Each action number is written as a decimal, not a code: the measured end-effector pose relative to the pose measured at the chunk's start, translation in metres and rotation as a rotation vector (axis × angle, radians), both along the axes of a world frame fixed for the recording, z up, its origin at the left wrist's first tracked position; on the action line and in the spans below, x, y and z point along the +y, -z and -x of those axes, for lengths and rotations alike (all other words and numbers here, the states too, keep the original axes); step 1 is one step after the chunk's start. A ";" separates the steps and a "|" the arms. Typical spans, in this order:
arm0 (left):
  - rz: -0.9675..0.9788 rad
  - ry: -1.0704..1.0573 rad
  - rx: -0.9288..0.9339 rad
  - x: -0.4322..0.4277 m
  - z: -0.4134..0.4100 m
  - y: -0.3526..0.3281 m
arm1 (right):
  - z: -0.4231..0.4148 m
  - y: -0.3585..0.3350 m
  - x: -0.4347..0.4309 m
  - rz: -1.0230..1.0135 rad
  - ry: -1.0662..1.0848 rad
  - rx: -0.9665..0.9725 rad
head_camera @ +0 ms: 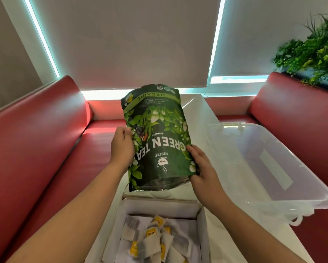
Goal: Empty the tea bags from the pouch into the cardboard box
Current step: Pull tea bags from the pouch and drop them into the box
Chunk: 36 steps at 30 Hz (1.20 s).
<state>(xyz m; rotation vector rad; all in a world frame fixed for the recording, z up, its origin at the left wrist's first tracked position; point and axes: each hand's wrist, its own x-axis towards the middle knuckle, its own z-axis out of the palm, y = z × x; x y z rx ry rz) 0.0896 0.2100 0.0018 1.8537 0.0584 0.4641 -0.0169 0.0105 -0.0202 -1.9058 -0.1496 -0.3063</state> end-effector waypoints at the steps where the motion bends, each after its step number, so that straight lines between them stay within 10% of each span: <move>1: 0.008 -0.007 -0.009 0.000 0.003 0.002 | 0.002 0.002 0.001 -0.008 -0.002 0.002; 11: 0.073 -0.059 0.040 0.005 0.001 0.005 | 0.001 0.006 0.003 -0.042 0.000 0.031; 20: 0.283 0.067 0.453 -0.004 0.003 0.030 | 0.005 0.023 0.011 0.047 -0.036 0.075; 36: 0.166 -0.070 0.185 0.013 0.003 0.011 | 0.009 -0.001 0.007 0.016 0.020 0.019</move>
